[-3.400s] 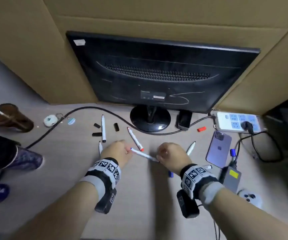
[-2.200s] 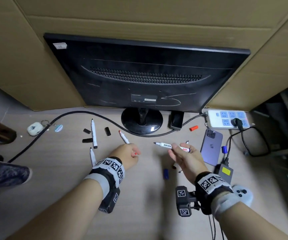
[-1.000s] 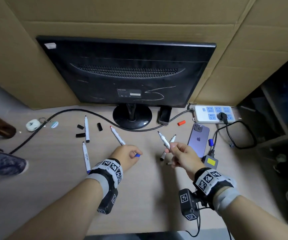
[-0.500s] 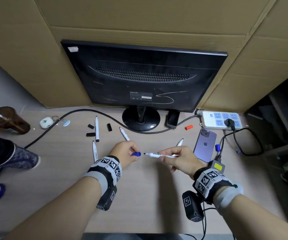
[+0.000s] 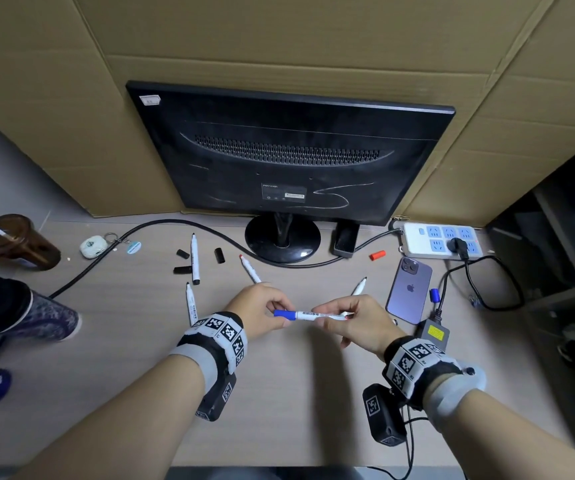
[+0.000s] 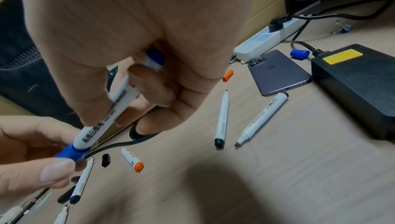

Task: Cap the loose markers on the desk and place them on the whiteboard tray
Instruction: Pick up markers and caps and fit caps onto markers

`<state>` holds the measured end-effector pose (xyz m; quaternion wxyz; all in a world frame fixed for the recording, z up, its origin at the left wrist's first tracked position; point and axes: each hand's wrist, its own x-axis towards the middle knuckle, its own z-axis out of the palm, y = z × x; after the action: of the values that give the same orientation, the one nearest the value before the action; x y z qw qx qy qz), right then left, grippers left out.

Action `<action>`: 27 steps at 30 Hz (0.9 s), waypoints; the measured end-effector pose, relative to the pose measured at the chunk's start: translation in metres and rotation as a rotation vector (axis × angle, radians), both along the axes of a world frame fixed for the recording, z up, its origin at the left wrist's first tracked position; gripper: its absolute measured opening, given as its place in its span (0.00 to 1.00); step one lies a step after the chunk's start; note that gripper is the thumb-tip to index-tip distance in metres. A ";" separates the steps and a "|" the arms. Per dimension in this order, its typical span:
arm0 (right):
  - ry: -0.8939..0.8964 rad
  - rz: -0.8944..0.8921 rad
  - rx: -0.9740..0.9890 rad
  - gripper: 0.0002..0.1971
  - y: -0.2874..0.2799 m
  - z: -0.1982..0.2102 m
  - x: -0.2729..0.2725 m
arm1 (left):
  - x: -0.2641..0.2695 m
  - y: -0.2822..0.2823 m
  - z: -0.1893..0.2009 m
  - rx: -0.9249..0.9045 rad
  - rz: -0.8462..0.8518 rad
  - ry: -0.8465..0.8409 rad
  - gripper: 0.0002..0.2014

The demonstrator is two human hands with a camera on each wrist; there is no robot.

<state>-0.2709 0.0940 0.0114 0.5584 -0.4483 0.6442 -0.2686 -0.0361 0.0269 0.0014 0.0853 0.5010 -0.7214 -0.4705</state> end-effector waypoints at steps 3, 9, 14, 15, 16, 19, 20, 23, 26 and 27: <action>0.030 0.040 -0.001 0.06 -0.001 0.001 -0.004 | 0.001 -0.002 0.005 0.043 -0.031 0.001 0.09; 0.068 0.117 -0.015 0.05 -0.009 0.005 -0.010 | -0.004 -0.007 0.015 0.118 -0.043 0.015 0.06; 0.072 0.091 -0.026 0.03 -0.014 0.004 -0.009 | -0.012 -0.013 0.022 0.085 -0.048 -0.005 0.06; 0.048 0.080 -0.019 0.02 -0.014 0.004 -0.009 | -0.012 -0.014 0.022 0.079 -0.047 -0.008 0.06; 0.023 0.072 -0.011 0.02 -0.014 0.003 -0.010 | -0.012 -0.014 0.024 0.076 -0.052 -0.009 0.05; 0.006 0.079 0.001 0.03 -0.013 0.004 -0.010 | -0.010 -0.016 0.027 0.086 -0.082 0.008 0.05; 0.016 0.091 -0.004 0.04 -0.013 0.004 -0.010 | -0.009 -0.017 0.028 0.084 -0.085 0.009 0.05; 0.034 0.094 -0.023 0.04 -0.015 0.009 -0.004 | -0.006 -0.022 0.030 0.078 -0.074 0.011 0.06; 0.020 0.058 -0.003 0.04 -0.014 0.007 -0.004 | -0.005 -0.022 0.029 0.069 -0.078 -0.005 0.06; 0.011 0.052 0.006 0.05 -0.013 0.007 -0.005 | -0.004 -0.022 0.028 0.067 -0.069 -0.014 0.06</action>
<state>-0.2755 0.0810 0.0188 0.5630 -0.4648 0.6361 -0.2498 -0.0400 0.0050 0.0297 0.0472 0.4816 -0.7227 -0.4935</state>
